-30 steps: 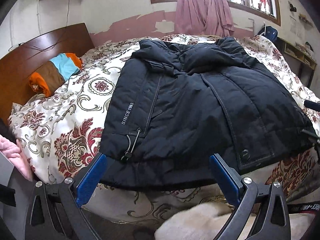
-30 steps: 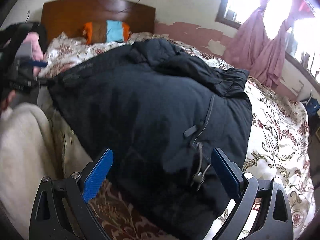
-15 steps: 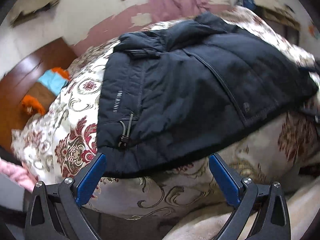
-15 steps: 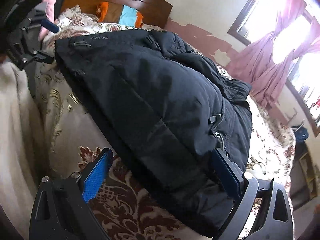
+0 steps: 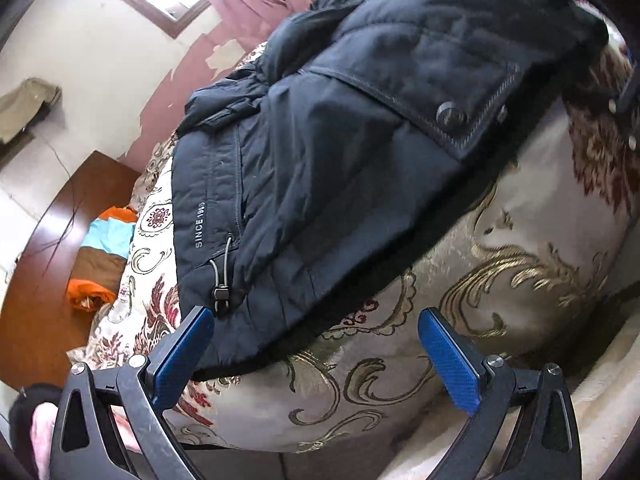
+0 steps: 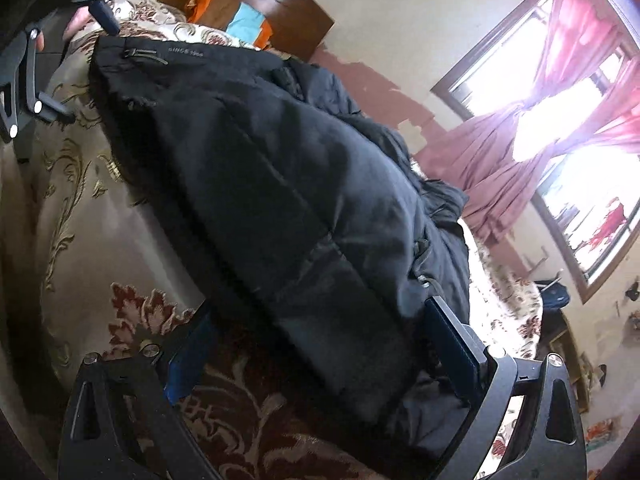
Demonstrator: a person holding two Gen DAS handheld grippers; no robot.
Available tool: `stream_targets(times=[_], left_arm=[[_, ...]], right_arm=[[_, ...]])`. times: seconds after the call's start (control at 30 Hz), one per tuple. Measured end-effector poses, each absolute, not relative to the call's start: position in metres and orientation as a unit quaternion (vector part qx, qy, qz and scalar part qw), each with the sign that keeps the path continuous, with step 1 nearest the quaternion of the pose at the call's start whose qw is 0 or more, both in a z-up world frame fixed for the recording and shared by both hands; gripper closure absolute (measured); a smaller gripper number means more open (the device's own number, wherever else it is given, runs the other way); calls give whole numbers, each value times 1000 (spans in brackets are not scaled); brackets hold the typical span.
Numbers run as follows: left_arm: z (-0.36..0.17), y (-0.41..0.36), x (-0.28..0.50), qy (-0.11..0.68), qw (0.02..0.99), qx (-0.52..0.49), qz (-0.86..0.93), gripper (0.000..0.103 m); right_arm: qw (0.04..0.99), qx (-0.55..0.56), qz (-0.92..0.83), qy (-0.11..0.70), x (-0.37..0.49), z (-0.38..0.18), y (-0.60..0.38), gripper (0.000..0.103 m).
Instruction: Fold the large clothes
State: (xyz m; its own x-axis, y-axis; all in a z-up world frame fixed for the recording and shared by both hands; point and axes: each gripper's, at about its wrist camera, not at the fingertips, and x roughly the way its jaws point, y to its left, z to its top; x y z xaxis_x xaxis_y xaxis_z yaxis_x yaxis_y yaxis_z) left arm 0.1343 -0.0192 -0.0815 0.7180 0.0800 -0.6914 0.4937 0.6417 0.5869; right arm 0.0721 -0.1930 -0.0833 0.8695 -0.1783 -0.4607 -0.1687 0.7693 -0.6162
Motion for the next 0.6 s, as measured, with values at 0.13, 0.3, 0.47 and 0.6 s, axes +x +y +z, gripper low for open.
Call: stream_targets(times=[0.13,0.3,0.47,0.6], left_arm=[[-89,-22,139,349,829,422,-113,0],[-88,-22,146,338,840,412,-101,0],[-82,-19,144,321,854,397,-100,0],[-78,-16,147,318,863,381,-94,0]], right_arm=[[920,-323,-19,223,69,-70,-198,7],[941,-263,-1,212,76,-40,-213,7],[959,-161,42,231,95,-4,-237,8],[965,-109,60,232,104,16,-248,8]])
